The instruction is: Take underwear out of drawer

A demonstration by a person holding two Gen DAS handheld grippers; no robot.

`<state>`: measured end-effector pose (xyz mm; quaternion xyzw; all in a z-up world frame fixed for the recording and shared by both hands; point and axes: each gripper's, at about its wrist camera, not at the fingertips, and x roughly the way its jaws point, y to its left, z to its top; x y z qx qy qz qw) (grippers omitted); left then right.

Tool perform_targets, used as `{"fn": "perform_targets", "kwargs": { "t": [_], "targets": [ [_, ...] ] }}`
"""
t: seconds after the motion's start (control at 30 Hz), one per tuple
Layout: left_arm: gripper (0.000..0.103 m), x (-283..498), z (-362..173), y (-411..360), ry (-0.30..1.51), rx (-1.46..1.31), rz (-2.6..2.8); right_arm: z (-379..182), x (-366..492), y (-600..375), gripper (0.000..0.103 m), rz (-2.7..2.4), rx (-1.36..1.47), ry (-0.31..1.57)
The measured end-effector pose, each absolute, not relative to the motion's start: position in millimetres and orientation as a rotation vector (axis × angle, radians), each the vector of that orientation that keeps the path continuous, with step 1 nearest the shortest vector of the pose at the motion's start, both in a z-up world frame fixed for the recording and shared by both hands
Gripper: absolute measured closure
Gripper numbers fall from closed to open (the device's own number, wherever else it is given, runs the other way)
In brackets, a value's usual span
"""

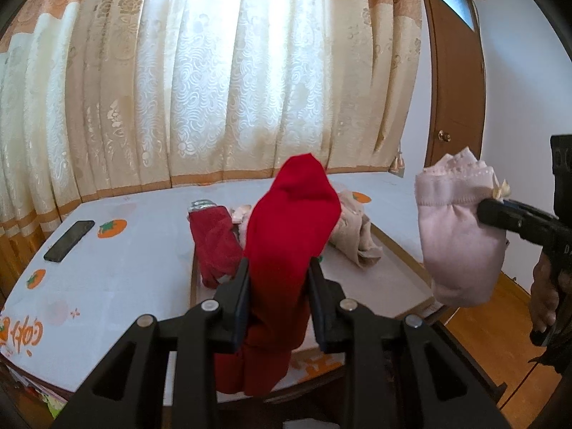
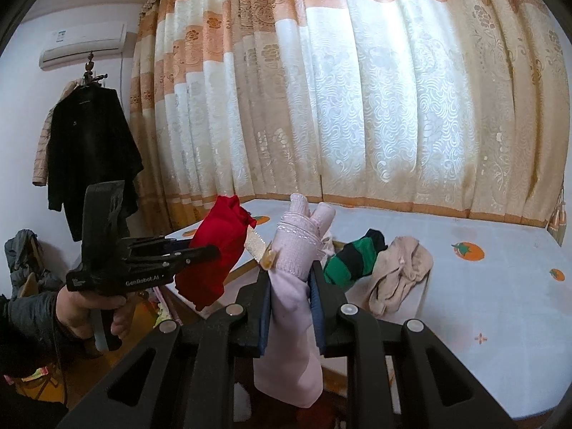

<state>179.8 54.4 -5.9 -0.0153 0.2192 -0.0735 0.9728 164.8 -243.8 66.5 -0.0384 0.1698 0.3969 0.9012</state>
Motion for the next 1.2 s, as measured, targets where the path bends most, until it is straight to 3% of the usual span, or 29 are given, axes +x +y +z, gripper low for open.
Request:
{"fn": "perform_targets", "kwargs": {
  "t": [1.2],
  "targets": [
    [0.076, 289.8, -9.0, 51.9, 0.557, -0.022, -0.109, 73.4, 286.4, -212.8, 0.082, 0.75, -0.07, 0.464]
  ]
}}
